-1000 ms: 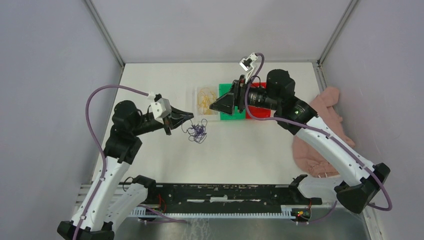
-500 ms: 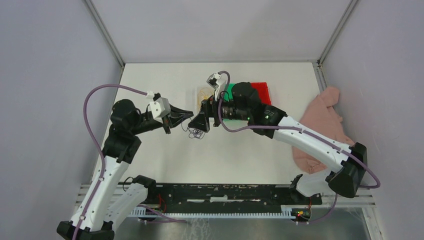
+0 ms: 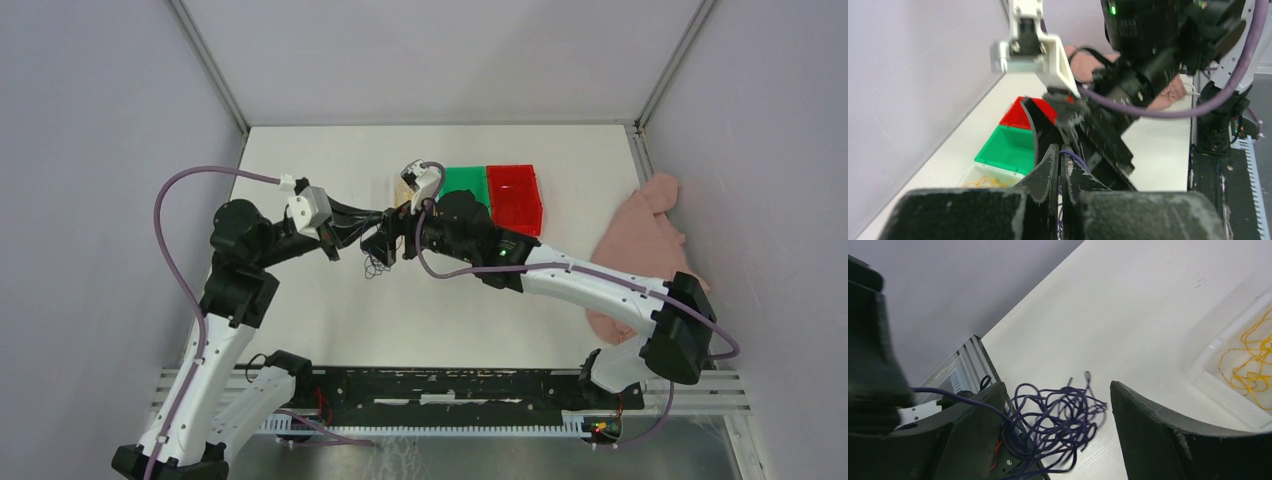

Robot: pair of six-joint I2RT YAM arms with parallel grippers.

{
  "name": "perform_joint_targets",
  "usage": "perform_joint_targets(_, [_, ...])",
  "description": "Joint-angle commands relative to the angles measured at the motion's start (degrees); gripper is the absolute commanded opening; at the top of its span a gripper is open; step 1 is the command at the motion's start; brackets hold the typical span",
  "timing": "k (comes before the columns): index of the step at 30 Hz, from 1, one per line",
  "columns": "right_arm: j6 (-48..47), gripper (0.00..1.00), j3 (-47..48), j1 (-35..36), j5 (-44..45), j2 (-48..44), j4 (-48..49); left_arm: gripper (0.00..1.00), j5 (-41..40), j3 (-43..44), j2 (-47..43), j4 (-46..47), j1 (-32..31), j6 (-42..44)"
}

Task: Untangle the cables
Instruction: Untie the cable.

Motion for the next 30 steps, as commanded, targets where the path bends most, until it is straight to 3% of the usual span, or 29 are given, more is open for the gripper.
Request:
perform_joint_targets(1, [0.7,0.82,-0.7,1.2,5.8,2.6,9.1,0.03,0.0,4.3,0.5,5.0,-0.6,-6.2])
perform_joint_targets(16, [12.0,0.71,-10.5,-1.2,3.2,12.8,17.4,0.03,2.8,10.4,0.1,4.5,-0.8,-12.4])
perform_joint_targets(30, [15.5,0.68,-19.4,-1.8,4.5,16.2,20.7,0.03,-2.1,22.8,3.9,4.0,-0.8,-7.9])
